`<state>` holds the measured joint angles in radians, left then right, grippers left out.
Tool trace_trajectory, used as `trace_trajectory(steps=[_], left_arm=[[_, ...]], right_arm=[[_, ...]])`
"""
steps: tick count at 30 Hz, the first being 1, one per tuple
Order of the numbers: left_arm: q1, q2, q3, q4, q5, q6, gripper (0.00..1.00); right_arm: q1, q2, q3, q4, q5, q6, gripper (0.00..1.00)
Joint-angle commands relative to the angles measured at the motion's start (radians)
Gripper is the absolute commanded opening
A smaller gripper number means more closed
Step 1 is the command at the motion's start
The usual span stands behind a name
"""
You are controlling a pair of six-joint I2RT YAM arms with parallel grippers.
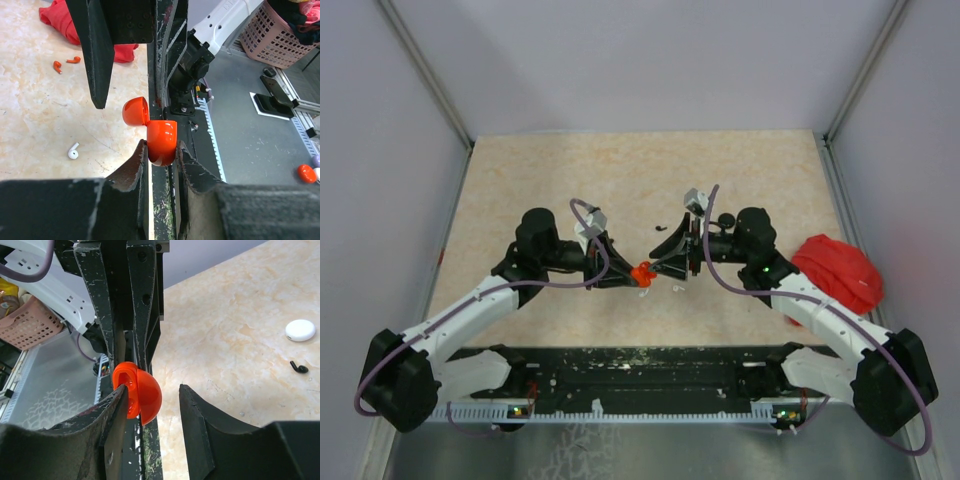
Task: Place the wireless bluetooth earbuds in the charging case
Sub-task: Open the charging case.
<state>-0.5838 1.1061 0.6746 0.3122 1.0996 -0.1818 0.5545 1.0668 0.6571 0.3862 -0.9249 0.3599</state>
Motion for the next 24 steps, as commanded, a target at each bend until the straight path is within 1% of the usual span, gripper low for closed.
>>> trace_trajectory(steps=[1,10,12,16,19,21,22,24], left_arm=[[-0.005,0.0,0.018,0.015,-0.017,-0.003,0.02],[-0.005,0.0,-0.002,0.124,0.008,-0.072,0.03],[-0.005,0.001,-0.008,0.14,0.012,-0.085,0.03],[-0.005,0.001,-0.013,0.139,0.013,-0.084,0.05],[-0.005,-0.001,-0.001,0.083,0.004,-0.061,0.09],[-0.005,-0.003,0.018,0.002,-0.007,-0.018,0.16],[-0.005,-0.003,0.031,-0.044,-0.014,0.004,0.21],[-0.005,-0.004,0.057,-0.131,-0.025,0.05,0.27]], right_arm=[[0.005,-0.02,0.043,0.014,-0.013,-0.024,0.46],[0.022,-0.002,0.041,0.015,-0.026,-0.041,0.45],[0.026,0.001,0.041,0.017,-0.026,-0.043,0.43],[0.028,-0.004,0.043,0.015,-0.027,-0.047,0.36],[0.028,-0.016,0.055,-0.018,-0.028,-0.072,0.3],[0.028,-0.027,0.068,-0.062,-0.02,-0.1,0.27],[0.03,-0.031,0.075,-0.084,-0.017,-0.114,0.25],[0.03,-0.039,0.092,-0.147,-0.011,-0.143,0.22]])
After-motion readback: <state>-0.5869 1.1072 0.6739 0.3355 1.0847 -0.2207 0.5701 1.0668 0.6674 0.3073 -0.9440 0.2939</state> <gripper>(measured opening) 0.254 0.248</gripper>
